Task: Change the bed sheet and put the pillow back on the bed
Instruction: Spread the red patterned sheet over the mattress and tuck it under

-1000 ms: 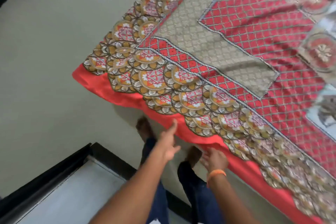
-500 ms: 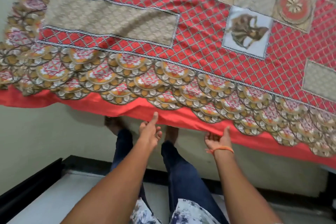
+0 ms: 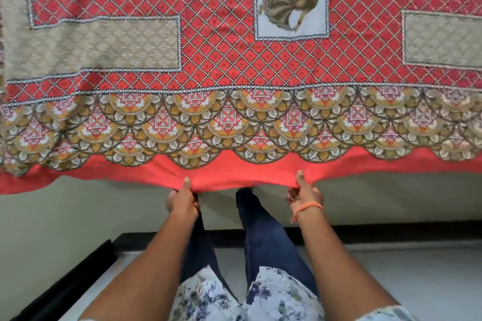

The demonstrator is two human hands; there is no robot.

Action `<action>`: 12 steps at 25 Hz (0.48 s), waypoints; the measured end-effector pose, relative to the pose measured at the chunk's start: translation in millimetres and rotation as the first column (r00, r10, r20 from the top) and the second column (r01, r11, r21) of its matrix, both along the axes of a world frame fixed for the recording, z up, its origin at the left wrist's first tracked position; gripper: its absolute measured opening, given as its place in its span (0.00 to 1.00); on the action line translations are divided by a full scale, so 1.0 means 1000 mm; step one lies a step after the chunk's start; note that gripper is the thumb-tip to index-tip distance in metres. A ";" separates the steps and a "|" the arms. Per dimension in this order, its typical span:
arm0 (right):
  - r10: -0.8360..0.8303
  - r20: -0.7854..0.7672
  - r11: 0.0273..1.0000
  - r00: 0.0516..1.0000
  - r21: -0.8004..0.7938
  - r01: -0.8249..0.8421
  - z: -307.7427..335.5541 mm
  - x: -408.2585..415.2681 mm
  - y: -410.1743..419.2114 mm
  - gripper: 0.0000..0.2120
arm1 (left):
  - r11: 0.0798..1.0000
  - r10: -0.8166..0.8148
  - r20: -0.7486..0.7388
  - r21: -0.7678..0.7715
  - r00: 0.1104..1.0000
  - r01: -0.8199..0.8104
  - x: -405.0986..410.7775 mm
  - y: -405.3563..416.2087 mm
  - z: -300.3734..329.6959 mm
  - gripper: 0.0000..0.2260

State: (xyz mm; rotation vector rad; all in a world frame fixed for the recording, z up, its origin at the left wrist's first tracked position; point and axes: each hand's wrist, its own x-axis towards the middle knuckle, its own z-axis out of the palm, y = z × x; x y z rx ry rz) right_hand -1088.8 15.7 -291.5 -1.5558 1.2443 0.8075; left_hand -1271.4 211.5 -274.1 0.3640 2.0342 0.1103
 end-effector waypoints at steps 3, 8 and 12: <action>-0.084 -0.209 0.995 0.974 -0.073 0.070 -0.011 0.001 -0.031 0.17 | 0.975 0.029 -0.006 -0.219 1.000 -0.030 0.006 0.010 -0.006 0.08; -0.233 -0.094 0.962 0.968 0.127 0.243 -0.003 0.045 -0.043 0.21 | 0.969 -0.171 0.045 -0.174 0.984 0.176 0.056 -0.017 -0.002 0.06; -0.094 -0.011 0.994 0.996 0.060 0.095 0.011 0.096 -0.026 0.37 | 0.919 -0.354 0.226 -0.096 0.907 0.383 0.114 -0.039 0.015 0.06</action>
